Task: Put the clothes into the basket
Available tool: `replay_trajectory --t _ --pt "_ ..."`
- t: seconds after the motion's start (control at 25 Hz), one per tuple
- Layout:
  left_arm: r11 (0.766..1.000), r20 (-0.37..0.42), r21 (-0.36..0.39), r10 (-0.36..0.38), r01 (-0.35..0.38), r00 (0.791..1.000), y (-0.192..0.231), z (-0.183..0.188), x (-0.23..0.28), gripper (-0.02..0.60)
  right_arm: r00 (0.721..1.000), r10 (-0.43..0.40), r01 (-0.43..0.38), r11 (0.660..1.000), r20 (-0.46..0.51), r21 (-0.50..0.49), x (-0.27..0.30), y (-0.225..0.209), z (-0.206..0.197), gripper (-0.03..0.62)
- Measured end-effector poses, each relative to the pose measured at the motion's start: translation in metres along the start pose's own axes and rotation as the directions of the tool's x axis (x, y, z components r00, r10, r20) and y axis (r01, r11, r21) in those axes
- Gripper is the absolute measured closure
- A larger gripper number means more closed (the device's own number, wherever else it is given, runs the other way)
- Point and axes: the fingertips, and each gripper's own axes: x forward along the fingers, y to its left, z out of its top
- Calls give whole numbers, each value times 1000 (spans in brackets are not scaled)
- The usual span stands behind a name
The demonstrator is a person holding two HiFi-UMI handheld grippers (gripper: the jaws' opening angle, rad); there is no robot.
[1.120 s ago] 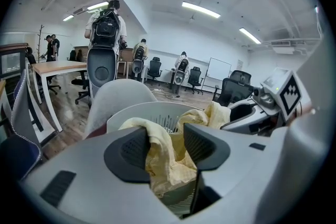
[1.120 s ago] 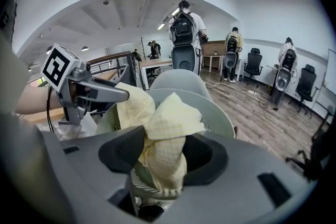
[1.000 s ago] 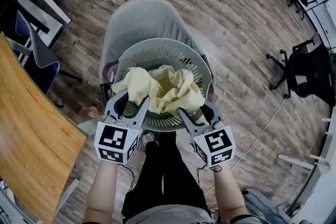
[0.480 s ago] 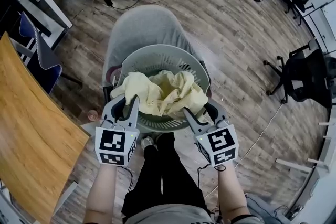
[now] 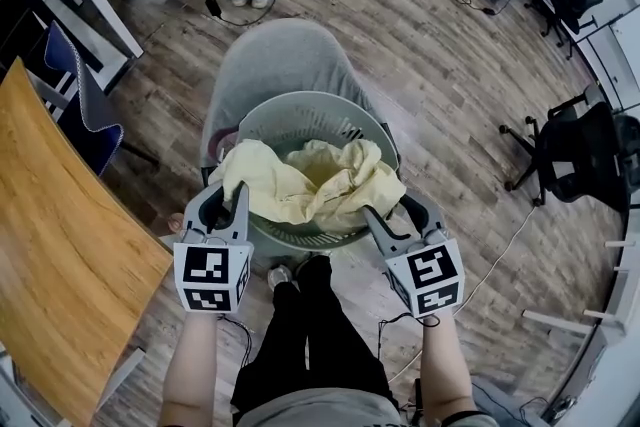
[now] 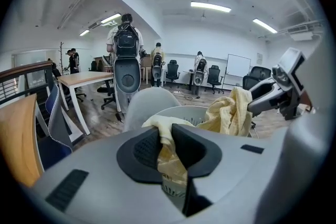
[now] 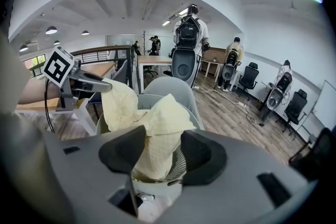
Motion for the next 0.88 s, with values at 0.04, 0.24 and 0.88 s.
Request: replay_trajectory --t 0.04,0.24,0.88 --pt "1000 5 -2 5 -5 1000 2 2 -1 515 1000 -3 3 1000 2 -3 -1 -1 1 373" --pt "999 20 -30 24 -23 1000 15 9 -6 500 999 -39 39 999 10 -11 -10 -10 3 373" --pt "986 164 12 -167 167 972 -52 60 -21 532 960 44 -94 981 276 171 -29 19 56 574"
